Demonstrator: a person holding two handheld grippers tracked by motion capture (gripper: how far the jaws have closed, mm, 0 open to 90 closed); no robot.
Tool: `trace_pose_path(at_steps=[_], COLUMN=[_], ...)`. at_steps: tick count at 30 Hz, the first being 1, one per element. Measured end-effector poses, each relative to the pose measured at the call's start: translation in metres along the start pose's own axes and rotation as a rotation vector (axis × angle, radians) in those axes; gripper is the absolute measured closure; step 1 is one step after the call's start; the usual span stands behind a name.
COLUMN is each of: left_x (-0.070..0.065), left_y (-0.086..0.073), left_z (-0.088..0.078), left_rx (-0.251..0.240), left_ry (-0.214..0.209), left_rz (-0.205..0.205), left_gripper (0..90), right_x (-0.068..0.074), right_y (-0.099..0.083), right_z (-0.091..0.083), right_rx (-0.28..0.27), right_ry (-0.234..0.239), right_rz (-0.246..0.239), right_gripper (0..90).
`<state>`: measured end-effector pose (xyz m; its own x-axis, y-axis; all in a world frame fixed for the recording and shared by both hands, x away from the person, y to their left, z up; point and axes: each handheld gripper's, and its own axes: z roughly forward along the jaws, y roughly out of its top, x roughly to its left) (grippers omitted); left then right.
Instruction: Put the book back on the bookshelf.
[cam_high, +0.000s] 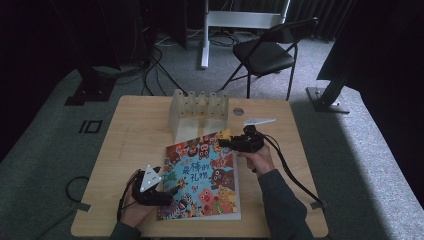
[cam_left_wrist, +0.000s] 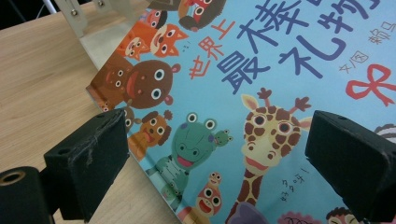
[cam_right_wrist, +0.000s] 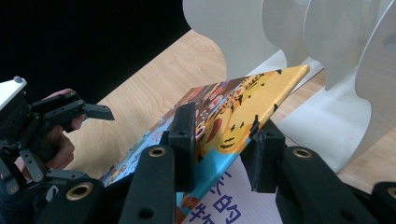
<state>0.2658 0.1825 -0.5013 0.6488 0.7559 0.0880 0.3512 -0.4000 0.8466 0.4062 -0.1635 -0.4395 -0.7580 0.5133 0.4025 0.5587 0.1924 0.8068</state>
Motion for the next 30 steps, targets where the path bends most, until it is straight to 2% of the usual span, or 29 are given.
trace_pose_path(at_steps=[19,30], left_x=[0.004,0.007], left_y=[-0.001,-0.001], left_z=[0.0,0.001], left_rx=[0.004,0.002], left_ry=[-0.003,-0.003], left_rz=[-0.007,-0.02], left_gripper=[6.1,6.2], right_x=[0.005,0.01], right_y=[0.001,0.003], right_z=[-0.007,-0.013], right_rx=[-0.022,-0.054], right_ry=[-0.001,0.019], right_rz=[0.002,-0.003], right_gripper=[69.7,72.0])
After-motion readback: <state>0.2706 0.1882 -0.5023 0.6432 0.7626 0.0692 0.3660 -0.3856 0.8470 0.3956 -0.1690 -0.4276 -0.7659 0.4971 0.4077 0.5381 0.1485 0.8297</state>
